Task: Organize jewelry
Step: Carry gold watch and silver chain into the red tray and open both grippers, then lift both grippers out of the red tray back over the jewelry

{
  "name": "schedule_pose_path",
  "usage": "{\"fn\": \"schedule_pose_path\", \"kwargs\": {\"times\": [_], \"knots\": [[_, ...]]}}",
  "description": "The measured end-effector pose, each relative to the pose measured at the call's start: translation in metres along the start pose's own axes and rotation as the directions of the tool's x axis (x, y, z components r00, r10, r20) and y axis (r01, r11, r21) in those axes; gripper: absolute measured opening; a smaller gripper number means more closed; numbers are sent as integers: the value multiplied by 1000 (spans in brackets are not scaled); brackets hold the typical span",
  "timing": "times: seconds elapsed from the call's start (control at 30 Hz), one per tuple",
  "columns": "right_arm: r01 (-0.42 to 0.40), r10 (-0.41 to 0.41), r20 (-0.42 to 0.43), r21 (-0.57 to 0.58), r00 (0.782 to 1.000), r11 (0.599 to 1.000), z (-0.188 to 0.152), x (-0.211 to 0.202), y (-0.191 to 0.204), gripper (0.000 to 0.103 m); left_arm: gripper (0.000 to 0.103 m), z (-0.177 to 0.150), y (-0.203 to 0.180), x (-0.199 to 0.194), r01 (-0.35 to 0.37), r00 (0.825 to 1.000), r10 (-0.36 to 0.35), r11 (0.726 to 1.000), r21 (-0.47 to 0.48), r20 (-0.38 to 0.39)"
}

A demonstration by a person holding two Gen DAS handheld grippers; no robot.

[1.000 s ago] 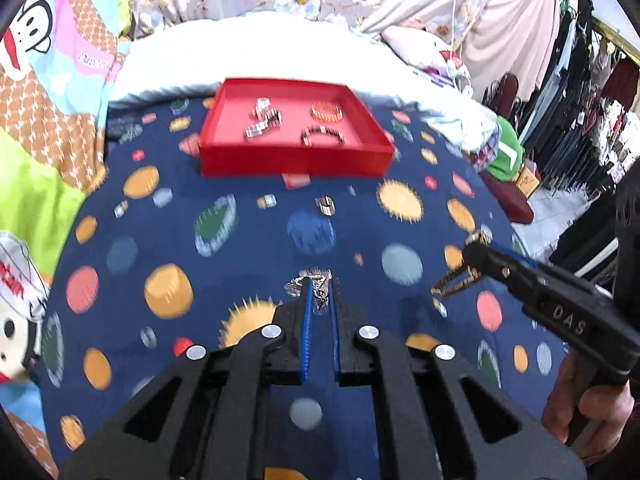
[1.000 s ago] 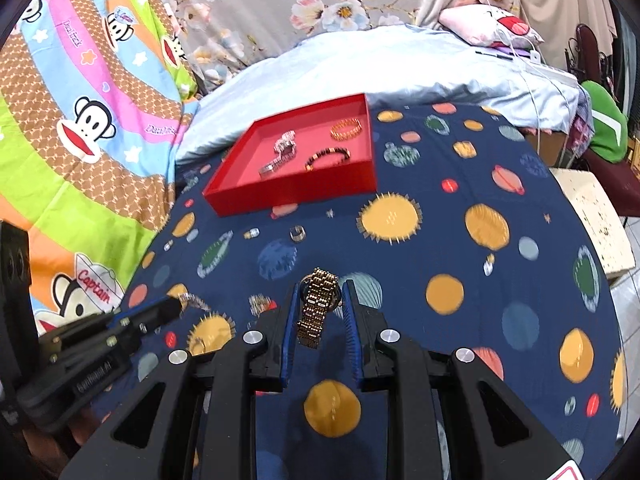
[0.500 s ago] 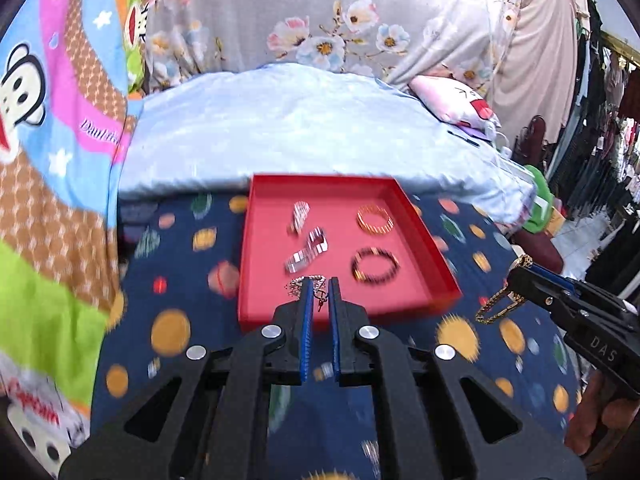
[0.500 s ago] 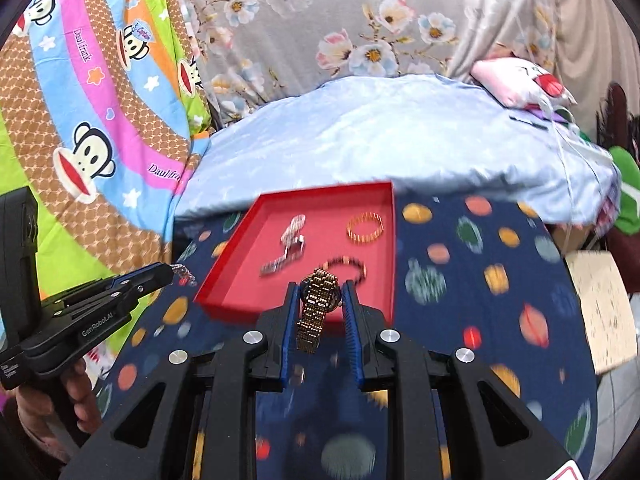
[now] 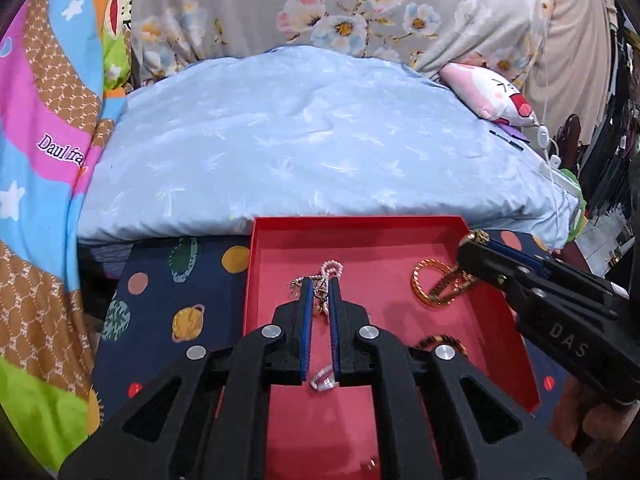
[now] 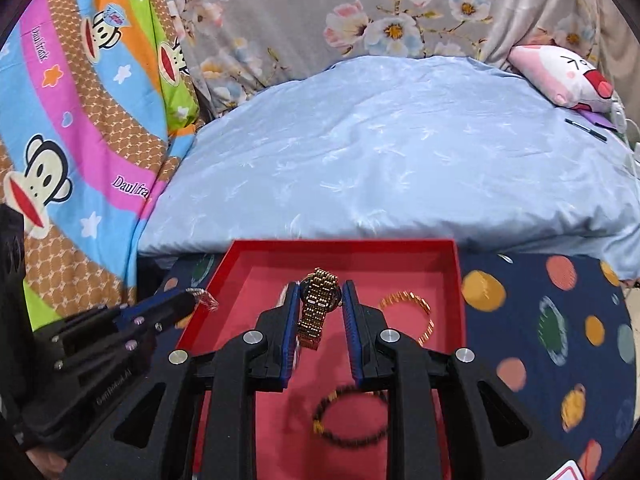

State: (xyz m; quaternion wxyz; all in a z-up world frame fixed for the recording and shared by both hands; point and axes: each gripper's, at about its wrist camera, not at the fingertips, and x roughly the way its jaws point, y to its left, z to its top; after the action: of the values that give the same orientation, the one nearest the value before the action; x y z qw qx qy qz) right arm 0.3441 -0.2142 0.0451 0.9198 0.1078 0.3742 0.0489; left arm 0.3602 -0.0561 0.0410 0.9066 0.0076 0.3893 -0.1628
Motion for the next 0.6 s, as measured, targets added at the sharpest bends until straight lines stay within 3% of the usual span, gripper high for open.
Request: {"fn": "schedule_pose_path", "kwargs": {"times": [0.13, 0.27, 0.5, 0.57, 0.6], "knots": [[-11, 11, -27, -7, 1000, 1000, 10, 36, 5, 20, 7, 4, 6, 28, -21, 999, 20, 1000, -10, -30], [-6, 4, -112, -24, 994, 1000, 1, 63, 5, 19, 7, -3, 9, 46, -28, 997, 28, 1000, -6, -70], [0, -12, -216, -52, 976, 999, -23, 44, 5, 19, 7, -23, 8, 41, -27, 995, 27, 1000, 2, -96], [-10, -2, -224, -54, 975, 999, -33, 34, 5, 20, 13, -27, 7, 35, -31, 995, 30, 1000, 1, -94], [-9, -5, -221, -60, 975, 998, -38, 27, 6, 20, 21, -30, 7, 31, -35, 996, 35, 999, 0, -88]]}}
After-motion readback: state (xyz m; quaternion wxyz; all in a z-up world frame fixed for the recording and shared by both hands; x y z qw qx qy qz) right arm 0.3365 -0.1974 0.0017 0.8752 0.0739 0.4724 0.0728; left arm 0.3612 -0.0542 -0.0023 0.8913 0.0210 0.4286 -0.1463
